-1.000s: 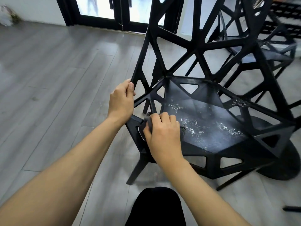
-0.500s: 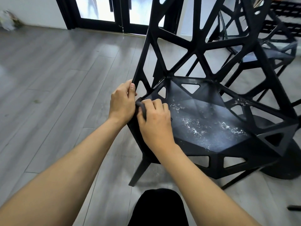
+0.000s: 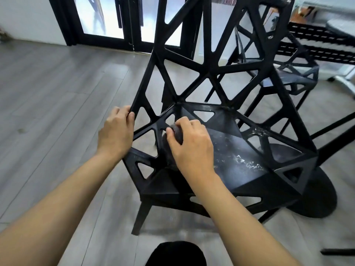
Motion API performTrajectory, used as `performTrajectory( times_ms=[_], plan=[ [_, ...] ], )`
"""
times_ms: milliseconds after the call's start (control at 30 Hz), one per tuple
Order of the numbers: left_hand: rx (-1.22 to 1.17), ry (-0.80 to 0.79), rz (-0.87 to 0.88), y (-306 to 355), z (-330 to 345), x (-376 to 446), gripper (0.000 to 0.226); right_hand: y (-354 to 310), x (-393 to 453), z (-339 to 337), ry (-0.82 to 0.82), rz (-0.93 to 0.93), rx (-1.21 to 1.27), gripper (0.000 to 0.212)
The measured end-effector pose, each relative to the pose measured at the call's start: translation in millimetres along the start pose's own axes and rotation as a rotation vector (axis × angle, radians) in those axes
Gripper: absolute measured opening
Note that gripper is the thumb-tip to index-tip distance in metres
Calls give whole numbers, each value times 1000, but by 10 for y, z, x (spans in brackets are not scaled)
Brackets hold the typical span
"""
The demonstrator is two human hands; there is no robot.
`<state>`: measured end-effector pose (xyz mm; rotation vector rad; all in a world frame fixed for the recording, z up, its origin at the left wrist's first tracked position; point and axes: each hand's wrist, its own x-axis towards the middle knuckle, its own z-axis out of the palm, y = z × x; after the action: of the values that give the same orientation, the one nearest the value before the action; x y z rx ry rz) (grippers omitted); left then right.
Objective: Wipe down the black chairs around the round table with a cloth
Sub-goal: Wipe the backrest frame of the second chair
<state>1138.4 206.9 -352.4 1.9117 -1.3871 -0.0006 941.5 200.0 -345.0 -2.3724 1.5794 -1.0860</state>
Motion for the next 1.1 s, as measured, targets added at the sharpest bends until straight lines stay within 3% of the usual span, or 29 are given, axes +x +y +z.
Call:
performTrajectory(
  times_ms=[100, 167, 300, 467, 567, 667, 733, 833, 1000, 1100],
  plan=[
    [275, 202, 244, 189, 80, -10, 38, 208, -82, 197, -325, -41, 4, 38],
    [304, 211, 451, 400, 213, 25, 39, 364, -107, 247, -468, -98, 27, 47],
    [395, -4, 559, 662, 650, 347, 38, 548, 67, 364, -379, -156, -108, 48],
    [919, -264, 495, 492, 963, 573, 38, 1139, 541, 460, -187, 2, -522, 52],
    [947, -269, 527, 458, 1040, 522, 25, 1440, 672, 384, -292, 13, -466, 61],
    [957, -260, 520, 437, 1066, 553, 27, 1587, 741, 317, -393, -131, -364, 52],
    [927, -247, 506, 414, 1082, 564, 23, 1729, 939, 251, -275, -152, -379, 44],
    [917, -204, 513, 408, 1095, 563, 18, 2023, 1390, 231, -23, -4, -415, 40],
    [925, -172, 468, 349, 1139, 600, 11, 1994, 1517, 673, -79, 177, -443, 38],
    [927, -136, 480, 344, 1153, 607, 12, 1563, 1547, 979, -137, 107, -276, 36]
  ],
)
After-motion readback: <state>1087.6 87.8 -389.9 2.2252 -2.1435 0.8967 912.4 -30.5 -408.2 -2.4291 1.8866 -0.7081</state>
